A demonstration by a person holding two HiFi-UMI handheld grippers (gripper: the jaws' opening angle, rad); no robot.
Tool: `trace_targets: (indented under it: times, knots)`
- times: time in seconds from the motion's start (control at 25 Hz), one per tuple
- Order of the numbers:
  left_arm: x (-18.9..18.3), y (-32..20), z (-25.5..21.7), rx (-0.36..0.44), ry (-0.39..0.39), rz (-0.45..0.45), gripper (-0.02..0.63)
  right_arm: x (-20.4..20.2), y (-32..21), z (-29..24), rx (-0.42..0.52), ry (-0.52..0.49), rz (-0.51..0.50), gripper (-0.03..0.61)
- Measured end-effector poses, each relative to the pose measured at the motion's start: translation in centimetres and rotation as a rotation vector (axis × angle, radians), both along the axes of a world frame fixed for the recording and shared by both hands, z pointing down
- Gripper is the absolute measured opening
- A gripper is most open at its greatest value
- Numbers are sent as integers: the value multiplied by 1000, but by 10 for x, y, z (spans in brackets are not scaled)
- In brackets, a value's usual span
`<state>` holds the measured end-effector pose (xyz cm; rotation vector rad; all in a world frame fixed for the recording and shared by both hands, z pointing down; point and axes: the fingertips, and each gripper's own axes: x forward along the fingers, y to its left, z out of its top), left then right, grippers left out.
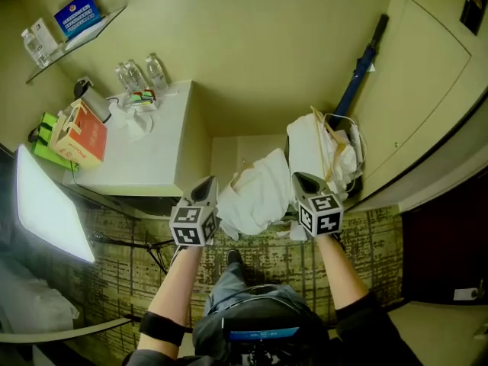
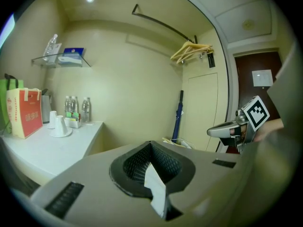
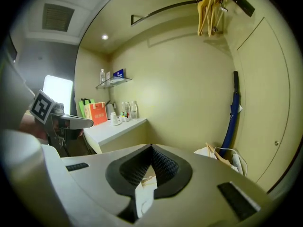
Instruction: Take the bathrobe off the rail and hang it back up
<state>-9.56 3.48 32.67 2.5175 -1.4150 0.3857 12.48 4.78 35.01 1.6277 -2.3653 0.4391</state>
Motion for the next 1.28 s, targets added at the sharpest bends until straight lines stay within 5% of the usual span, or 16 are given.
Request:
trace_targets:
  times: [0.6,1.28]
  knots:
    - [-3,57,-14,45,-40,32,6,24,62,2,10,30,25,21]
    - [0,42,21,-39,-67,87,23,4,56,23,-53,43,28,21]
